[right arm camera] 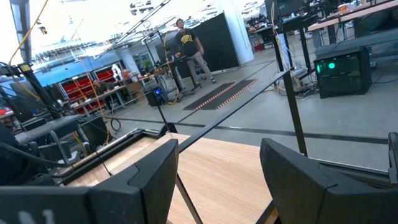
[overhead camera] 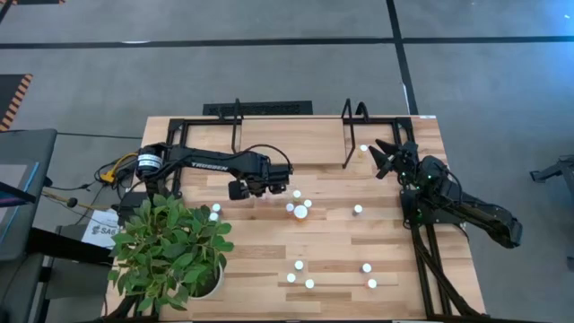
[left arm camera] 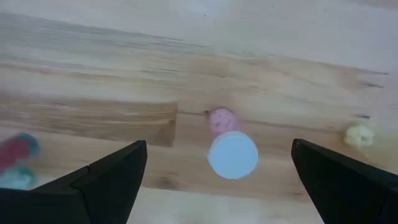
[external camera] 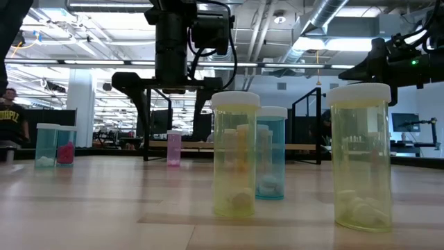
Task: Pick and place medicine bottles onto shelf by color
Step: Put the pink pill bottle on the shelf
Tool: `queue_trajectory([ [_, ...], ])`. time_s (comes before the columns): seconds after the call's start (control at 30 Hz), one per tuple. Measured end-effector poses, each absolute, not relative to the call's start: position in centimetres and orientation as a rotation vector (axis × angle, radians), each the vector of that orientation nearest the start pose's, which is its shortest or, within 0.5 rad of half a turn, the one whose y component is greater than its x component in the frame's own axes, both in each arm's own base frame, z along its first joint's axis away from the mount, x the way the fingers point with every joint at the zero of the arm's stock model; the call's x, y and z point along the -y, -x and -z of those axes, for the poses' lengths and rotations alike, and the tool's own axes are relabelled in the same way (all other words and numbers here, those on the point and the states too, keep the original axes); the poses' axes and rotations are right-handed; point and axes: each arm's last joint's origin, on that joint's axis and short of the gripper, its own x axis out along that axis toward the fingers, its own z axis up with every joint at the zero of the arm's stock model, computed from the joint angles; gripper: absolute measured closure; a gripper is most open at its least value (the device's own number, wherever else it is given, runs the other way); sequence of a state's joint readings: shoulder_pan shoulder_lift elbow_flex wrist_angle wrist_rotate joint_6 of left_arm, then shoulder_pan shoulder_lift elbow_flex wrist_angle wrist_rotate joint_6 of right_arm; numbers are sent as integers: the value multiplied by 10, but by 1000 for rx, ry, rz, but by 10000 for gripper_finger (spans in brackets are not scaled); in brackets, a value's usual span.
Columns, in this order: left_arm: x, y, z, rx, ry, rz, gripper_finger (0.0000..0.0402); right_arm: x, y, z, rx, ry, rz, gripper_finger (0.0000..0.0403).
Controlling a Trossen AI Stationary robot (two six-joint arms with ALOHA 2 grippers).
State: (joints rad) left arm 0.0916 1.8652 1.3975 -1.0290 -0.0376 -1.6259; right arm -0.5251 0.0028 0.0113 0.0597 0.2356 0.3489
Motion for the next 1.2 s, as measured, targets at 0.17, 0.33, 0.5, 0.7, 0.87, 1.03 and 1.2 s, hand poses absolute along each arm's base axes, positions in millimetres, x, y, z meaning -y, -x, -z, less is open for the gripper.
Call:
queue_trajectory([
  [0.17, -36, -350, -203, -1038, 1315, -1253, 18, 54, -80, -173, 201, -322, 740, 154],
  [0.33, -36, -352, -203, -1018, 1300, -1233, 37, 54, -80, -173, 201, -322, 740, 154],
  [0.5, -36, -353, -203, -1014, 1305, -1233, 68, 54, -80, -173, 201, -322, 740, 154],
  [0.7, -36, -352, -203, -987, 1351, -1276, 108, 54, -80, -173, 201, -322, 740, 154],
  [0.87, -36, -352, -203, -957, 1429, -1322, 136, 54, -80, -173, 201, -322, 740, 154],
  [1.03, -36, -352, -203, -873, 1542, -1419, 156, 54, -80, -173, 201, -322, 740, 154],
  [1.2, -35, -351, -202, -850, 1597, -1467, 173, 54, -80, -173, 201, -322, 740, 154],
])
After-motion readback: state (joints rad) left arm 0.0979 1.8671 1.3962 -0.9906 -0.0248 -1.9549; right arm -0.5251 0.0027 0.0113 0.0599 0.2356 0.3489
